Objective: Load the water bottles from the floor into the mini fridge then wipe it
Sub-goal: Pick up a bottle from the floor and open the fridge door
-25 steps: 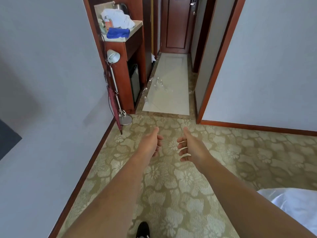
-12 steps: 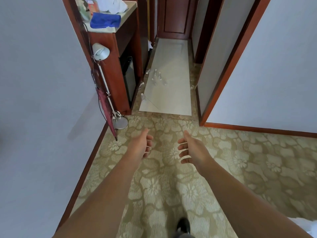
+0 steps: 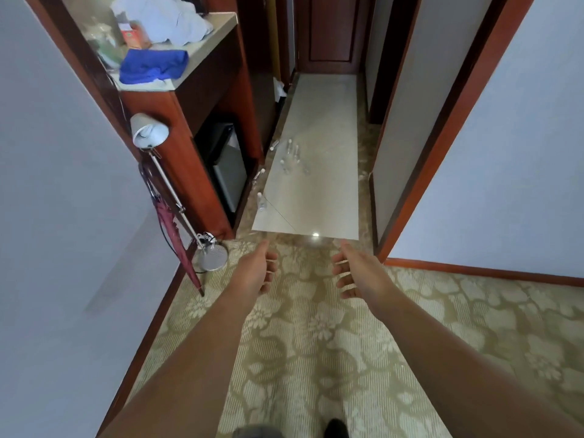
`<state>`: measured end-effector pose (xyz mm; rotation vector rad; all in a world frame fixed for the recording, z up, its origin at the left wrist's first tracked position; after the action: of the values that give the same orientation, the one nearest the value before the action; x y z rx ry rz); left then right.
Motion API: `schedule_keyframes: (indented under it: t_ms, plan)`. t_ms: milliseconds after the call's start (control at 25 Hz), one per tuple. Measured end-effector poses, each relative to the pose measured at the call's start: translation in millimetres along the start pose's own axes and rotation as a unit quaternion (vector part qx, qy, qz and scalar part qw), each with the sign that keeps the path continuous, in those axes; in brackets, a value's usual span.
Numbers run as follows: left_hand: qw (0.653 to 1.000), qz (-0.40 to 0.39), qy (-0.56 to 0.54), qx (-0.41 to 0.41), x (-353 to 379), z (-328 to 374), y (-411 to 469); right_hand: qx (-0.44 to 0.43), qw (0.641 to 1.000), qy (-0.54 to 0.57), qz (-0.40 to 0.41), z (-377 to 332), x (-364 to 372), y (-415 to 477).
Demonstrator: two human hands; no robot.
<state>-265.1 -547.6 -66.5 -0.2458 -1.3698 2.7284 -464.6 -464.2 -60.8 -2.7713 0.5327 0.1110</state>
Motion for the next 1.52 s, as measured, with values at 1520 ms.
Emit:
schedule_keyframes:
  t_ms: [1520]
  plan:
    - [0.981, 0.097, -0.106, -0.132, 157.3, 613.9, 597.1, 0.092, 0.969, -0.121, -0.197, -184.6, 60.3, 957.3]
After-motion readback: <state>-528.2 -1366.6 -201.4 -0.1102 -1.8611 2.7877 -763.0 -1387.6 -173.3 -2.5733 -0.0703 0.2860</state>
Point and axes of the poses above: each hand's wrist, its own y-axis towards the middle knuckle, its own x-axis out of the palm, z = x × y, the point moved 2 cm from there along y, towards the middle knuckle, and after that the axes turned 15 degrees about -x, right-handed, at the moved point
